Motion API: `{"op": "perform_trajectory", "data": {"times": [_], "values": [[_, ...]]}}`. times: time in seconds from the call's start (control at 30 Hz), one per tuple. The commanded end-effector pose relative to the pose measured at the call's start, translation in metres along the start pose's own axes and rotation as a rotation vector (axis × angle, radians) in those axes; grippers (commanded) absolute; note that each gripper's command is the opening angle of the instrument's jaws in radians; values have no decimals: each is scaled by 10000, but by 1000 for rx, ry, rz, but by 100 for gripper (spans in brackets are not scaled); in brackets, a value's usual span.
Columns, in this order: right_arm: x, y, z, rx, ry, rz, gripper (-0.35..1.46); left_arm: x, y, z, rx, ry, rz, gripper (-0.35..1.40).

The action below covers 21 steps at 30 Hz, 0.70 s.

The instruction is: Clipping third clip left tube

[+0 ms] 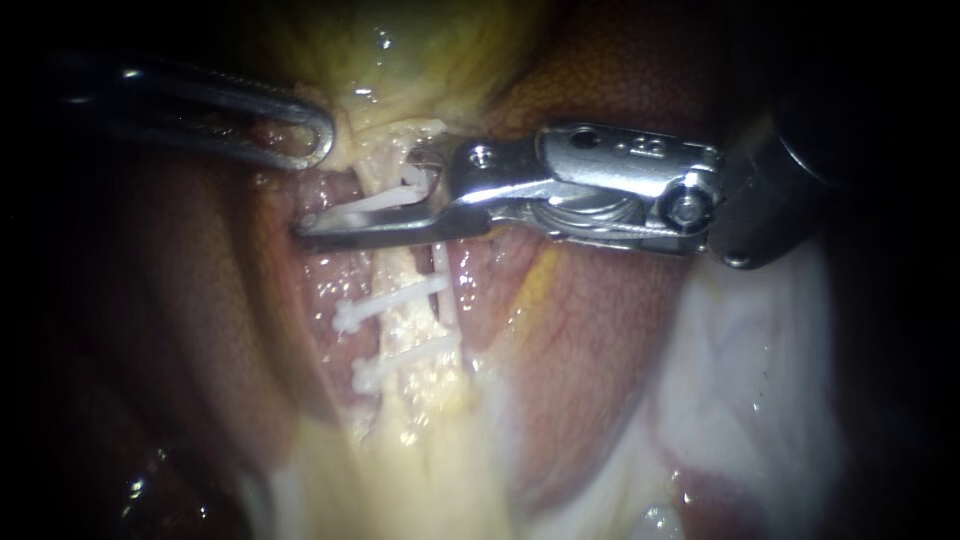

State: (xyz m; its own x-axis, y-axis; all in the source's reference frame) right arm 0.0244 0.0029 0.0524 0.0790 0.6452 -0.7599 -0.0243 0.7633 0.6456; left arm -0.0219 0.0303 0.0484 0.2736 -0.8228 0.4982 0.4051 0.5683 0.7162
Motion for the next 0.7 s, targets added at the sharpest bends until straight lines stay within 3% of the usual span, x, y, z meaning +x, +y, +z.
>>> {"op": "perform_trajectory", "data": {"times": [0.03,0.4,0.53,0.7], "values": [[-3,0,1,9,-11,-1,42,0,0,0,0,0,0,-35],[-21,-3,3,149,-41,22,42,-1,0,-2,1,1,0,-35],[-21,2,2,222,-27,57,41,-2,1,-2,2,1,-1,-35],[-20,17,11,362,-12,136,40,-3,1,-2,-1,0,-1,-35]]}}
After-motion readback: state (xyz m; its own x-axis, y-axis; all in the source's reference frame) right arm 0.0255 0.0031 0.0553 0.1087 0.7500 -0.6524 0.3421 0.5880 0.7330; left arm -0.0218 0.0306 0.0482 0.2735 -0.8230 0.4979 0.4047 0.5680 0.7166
